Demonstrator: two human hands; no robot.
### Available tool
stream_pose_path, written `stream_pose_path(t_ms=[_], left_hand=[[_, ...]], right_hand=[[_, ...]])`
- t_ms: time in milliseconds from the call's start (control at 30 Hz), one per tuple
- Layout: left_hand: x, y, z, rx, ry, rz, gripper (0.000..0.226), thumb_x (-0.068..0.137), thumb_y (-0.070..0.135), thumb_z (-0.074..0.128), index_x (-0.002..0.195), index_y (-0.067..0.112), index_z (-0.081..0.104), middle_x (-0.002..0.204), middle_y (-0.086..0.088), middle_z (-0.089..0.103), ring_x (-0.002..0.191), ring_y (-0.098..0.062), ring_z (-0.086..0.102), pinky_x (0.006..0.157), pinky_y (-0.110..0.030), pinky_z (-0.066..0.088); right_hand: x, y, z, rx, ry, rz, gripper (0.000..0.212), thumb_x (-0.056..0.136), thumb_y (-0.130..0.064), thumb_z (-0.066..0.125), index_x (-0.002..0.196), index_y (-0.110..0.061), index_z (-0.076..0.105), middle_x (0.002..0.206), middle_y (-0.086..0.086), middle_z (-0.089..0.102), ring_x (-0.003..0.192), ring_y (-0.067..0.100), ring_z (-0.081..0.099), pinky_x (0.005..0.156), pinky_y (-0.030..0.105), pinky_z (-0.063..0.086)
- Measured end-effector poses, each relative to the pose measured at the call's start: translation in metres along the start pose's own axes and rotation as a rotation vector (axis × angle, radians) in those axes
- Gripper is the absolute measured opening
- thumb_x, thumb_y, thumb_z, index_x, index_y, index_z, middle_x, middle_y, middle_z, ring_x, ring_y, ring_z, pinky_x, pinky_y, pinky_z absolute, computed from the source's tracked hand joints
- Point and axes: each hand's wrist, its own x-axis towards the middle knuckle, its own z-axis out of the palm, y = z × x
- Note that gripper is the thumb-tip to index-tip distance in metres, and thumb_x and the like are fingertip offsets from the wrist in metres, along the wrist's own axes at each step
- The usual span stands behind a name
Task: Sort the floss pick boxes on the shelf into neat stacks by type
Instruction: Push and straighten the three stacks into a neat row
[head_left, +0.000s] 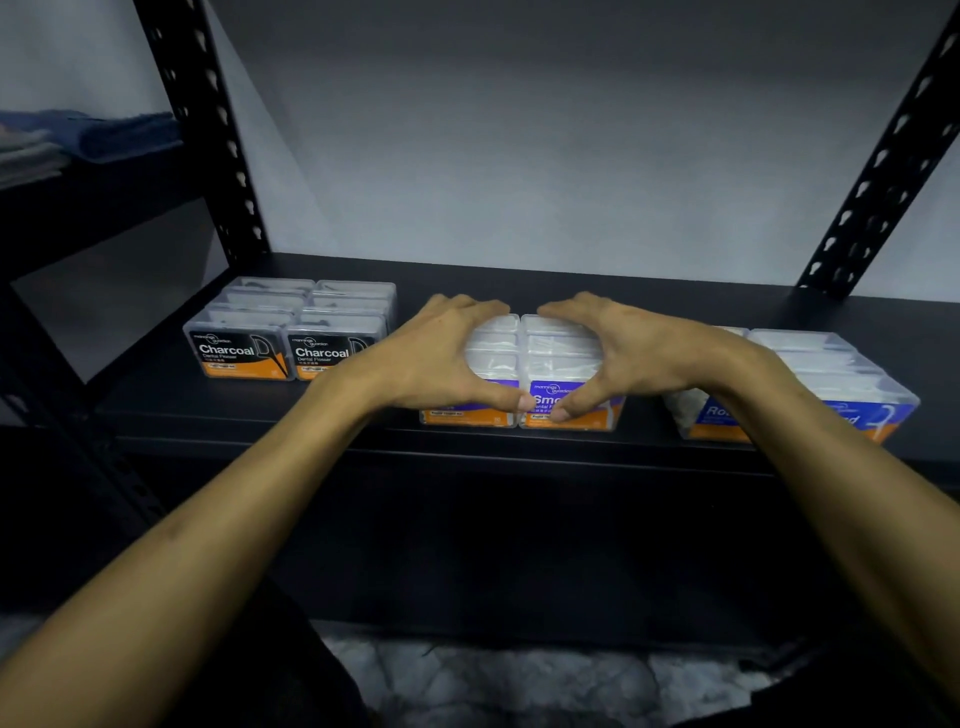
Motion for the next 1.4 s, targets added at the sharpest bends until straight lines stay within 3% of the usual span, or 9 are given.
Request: stream_pose_path(t_ms=[367,700,867,1000,1067,1133,1200,1300,1400], left_hand=[[-0.001,0.001,-0.003,0.0,-0.027,-0.016,0.108,0.059,0.077,0.075,0.149,0.031,0.036,0.141,0.006,0.047,0.129,-0.016,0.037,0.11,-0.038,0.037],[0.0,0.005,-0.005,0.015,-0.042,-0.002,0.097,0.063,0.07,0.077,0.143,0.028,0.042,0.132,0.002,0.051,0.123,-0.019,0.041,0.098,-0.03,0.036],[0.0,0.002,-0.003,0.038,-0.048,-0.027,0.109,0.055,0.084,0.069,0.146,0.033,0.038,0.138,0.006,0.049,0.126,-0.019,0.042,0.107,-0.037,0.038],[-0.002,0.002,-0.004,0.085,0.017,-0.009,0.11,0.057,0.094,0.055,0.15,0.04,0.032,0.16,0.003,0.03,0.146,-0.021,0.028,0.119,-0.047,0.028],[-0.006,0.006,-0.011,0.038,0.056,-0.003,0.102,0.064,0.093,0.049,0.152,0.044,0.027,0.165,0.003,0.018,0.151,-0.02,0.019,0.118,-0.05,0.025],[-0.01,0.007,-0.021,-0.001,0.119,0.006,0.094,0.07,0.091,0.044,0.15,0.045,0.029,0.164,0.005,0.02,0.149,-0.019,0.022,0.115,-0.049,0.027],[-0.013,0.0,-0.032,-0.035,0.18,0.004,0.084,0.077,0.087,0.042,0.147,0.04,0.038,0.159,0.007,0.032,0.144,-0.015,0.031,0.114,-0.046,0.031],[-0.021,-0.023,-0.05,-0.09,0.255,-0.033,0.07,0.088,0.079,0.037,0.138,0.032,0.052,0.147,0.009,0.049,0.134,-0.012,0.045,0.111,-0.04,0.037],[-0.035,-0.055,-0.07,-0.044,0.316,-0.102,0.065,0.095,0.069,0.036,0.141,0.026,0.051,0.148,0.004,0.049,0.137,-0.015,0.044,0.113,-0.038,0.035]], right_hand=[[-0.001,-0.001,0.003,0.004,0.027,-0.014,0.113,0.06,-0.055,0.087,0.152,-0.028,0.027,0.139,-0.006,0.04,0.127,0.013,0.04,0.108,0.033,0.039],[0.0,0.0,0.008,0.005,0.042,-0.004,0.111,0.06,-0.054,0.087,0.15,-0.028,0.026,0.136,-0.008,0.039,0.124,0.011,0.037,0.106,0.034,0.04],[-0.001,-0.002,0.004,-0.011,0.013,0.023,0.113,0.06,-0.057,0.086,0.151,-0.03,0.024,0.14,-0.007,0.037,0.128,0.014,0.038,0.108,0.039,0.04],[-0.004,-0.007,0.003,-0.052,0.024,0.014,0.118,0.06,-0.063,0.082,0.154,-0.03,0.018,0.159,-0.008,0.014,0.145,0.02,0.021,0.117,0.042,0.028],[-0.008,-0.012,-0.002,0.027,0.058,0.017,0.116,0.062,-0.068,0.076,0.155,-0.035,0.015,0.162,-0.011,0.007,0.147,0.021,0.019,0.115,0.044,0.032],[-0.009,-0.017,-0.009,0.13,0.13,0.01,0.104,0.068,-0.07,0.067,0.154,-0.037,0.018,0.161,-0.01,0.013,0.143,0.021,0.03,0.105,0.038,0.042],[-0.003,-0.022,-0.013,0.165,0.216,-0.013,0.092,0.076,-0.065,0.065,0.153,-0.036,0.023,0.159,-0.006,0.024,0.138,0.017,0.036,0.096,0.03,0.041],[0.021,-0.037,-0.014,0.161,0.285,-0.067,0.083,0.081,-0.059,0.068,0.15,-0.031,0.031,0.152,-0.003,0.041,0.134,0.014,0.043,0.097,0.028,0.039],[0.049,-0.061,-0.007,0.178,0.239,-0.091,0.08,0.08,-0.061,0.068,0.147,-0.03,0.036,0.148,-0.003,0.047,0.133,0.015,0.047,0.099,0.03,0.041]])
